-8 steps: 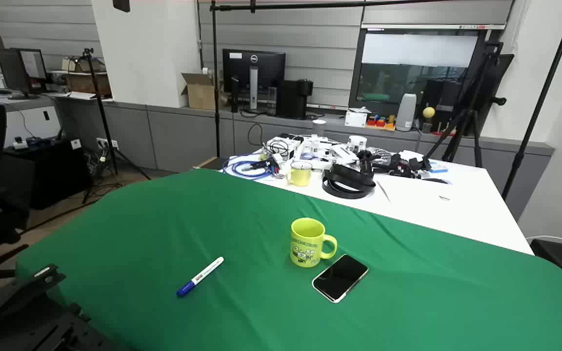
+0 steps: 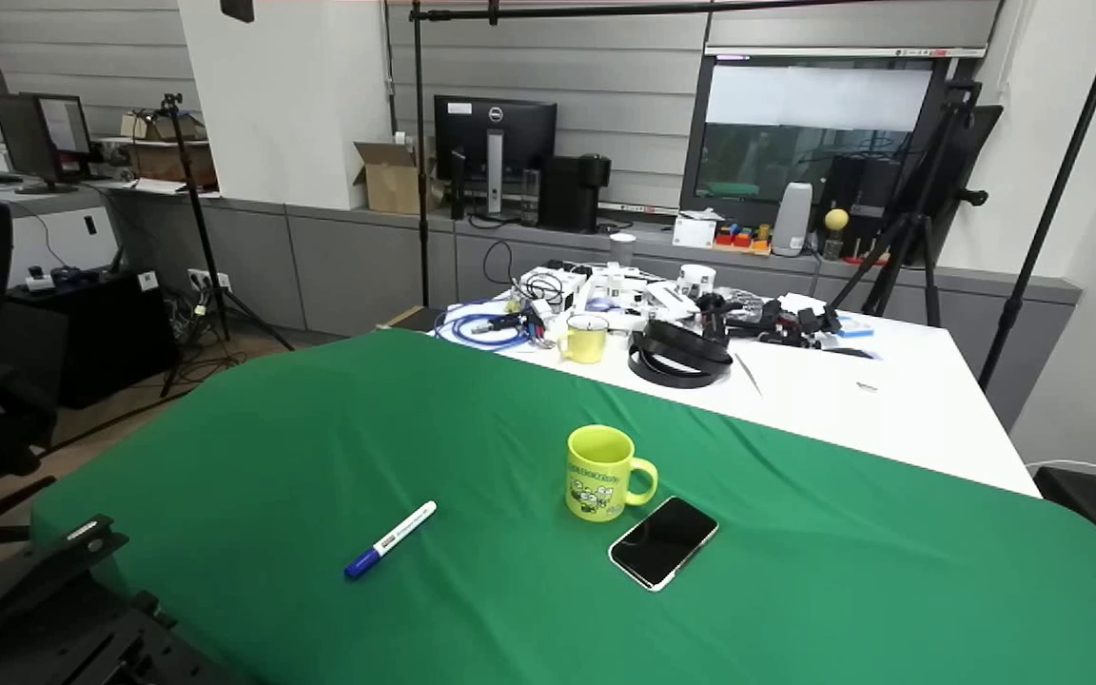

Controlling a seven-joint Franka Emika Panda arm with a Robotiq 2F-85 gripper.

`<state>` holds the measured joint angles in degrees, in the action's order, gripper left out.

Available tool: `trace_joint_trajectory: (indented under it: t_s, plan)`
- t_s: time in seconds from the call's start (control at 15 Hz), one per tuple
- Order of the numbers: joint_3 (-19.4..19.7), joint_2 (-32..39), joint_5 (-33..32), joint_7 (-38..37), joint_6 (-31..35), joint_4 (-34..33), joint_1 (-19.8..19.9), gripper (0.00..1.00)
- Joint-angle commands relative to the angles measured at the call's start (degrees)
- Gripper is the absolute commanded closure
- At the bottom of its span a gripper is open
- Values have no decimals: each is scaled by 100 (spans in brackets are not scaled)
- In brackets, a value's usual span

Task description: Put the marker inside the mug cup

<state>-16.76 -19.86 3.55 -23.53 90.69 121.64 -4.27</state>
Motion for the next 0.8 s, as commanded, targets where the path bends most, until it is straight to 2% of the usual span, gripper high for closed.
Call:
trace_joint_trajectory:
  t_s: [0.0, 0.4, 0.53, 0.73]
  plan:
    - [100, 18, -32, -33, -12, -14, -118, 0]
    - [100, 17, -32, -33, -12, -14, -118, 0]
    - [98, -21, -30, -62, 429, 223, -124, 0]
    - [139, -105, 163, 56, 1441, 832, -199, 0]
